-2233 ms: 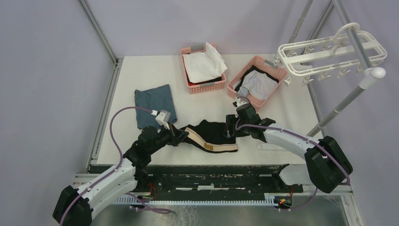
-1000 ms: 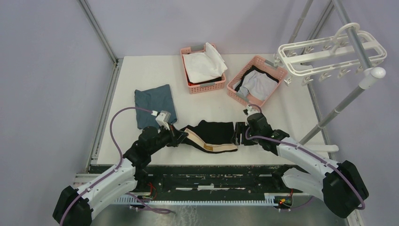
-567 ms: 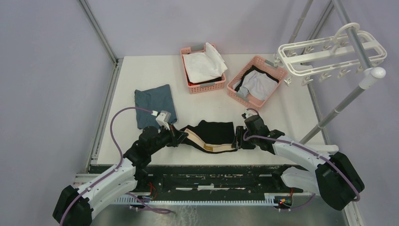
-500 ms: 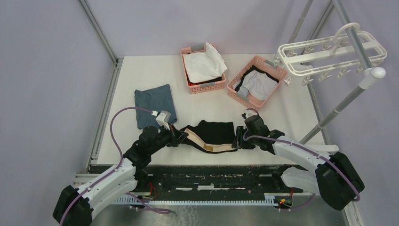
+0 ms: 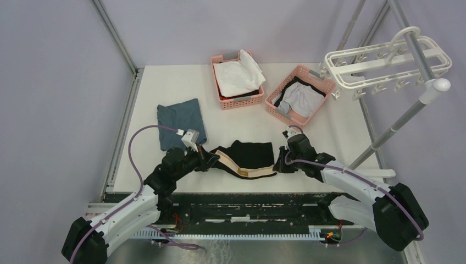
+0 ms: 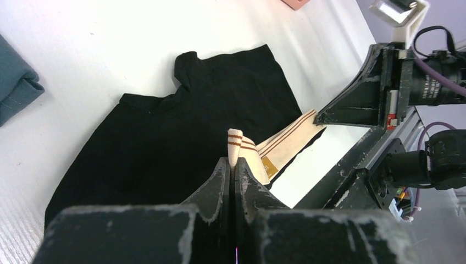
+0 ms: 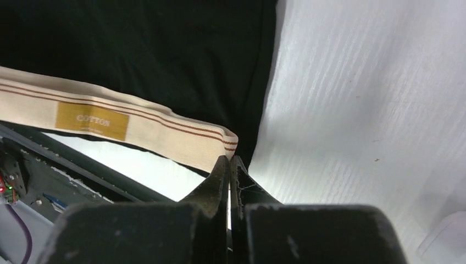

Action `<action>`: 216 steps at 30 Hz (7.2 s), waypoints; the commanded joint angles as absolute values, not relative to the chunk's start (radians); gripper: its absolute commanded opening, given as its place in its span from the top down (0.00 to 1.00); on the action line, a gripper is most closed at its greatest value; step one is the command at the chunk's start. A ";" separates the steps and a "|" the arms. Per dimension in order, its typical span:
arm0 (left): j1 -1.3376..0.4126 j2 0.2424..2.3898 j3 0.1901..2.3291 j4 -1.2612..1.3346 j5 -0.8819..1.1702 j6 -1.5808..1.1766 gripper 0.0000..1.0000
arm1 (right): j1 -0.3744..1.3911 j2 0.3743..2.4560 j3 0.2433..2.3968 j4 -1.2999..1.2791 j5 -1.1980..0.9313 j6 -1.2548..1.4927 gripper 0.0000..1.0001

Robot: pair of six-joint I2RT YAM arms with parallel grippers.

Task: Clip the underwear to the hanger
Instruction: Flatten out the underwear at the center of the board, then pick up the hanger from the clothesline.

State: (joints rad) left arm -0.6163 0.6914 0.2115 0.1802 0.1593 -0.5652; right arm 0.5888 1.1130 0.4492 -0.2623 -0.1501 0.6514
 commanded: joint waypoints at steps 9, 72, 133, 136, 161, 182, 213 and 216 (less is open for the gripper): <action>-0.614 0.537 0.317 0.110 0.131 -0.629 0.97 | 0.587 0.613 0.471 -0.310 -0.171 0.419 1.00; -0.629 1.057 0.472 0.171 -0.067 -0.566 0.19 | 0.506 1.023 0.726 -0.305 -0.017 0.287 0.36; -0.652 0.869 0.634 -0.136 -0.026 -0.548 0.10 | 0.506 0.183 0.915 -0.764 -0.098 0.220 0.31; -0.653 0.829 0.640 -0.164 -0.048 -0.546 0.10 | 0.508 0.177 1.004 -0.773 -0.112 0.194 0.31; -0.652 0.611 0.755 -0.441 -0.073 -0.471 0.11 | 0.507 0.901 1.796 -0.725 0.512 0.008 0.36; -0.653 0.687 0.804 -0.388 0.019 -0.433 0.12 | 0.507 1.089 1.576 -0.142 1.019 -0.385 0.28; -0.653 0.825 0.875 -0.310 0.064 -0.517 0.17 | 0.186 1.108 1.432 -0.020 0.893 -0.307 0.26; -0.653 0.833 0.881 -0.308 0.067 -0.518 0.18 | 0.145 1.121 1.440 -0.045 0.792 -0.296 0.26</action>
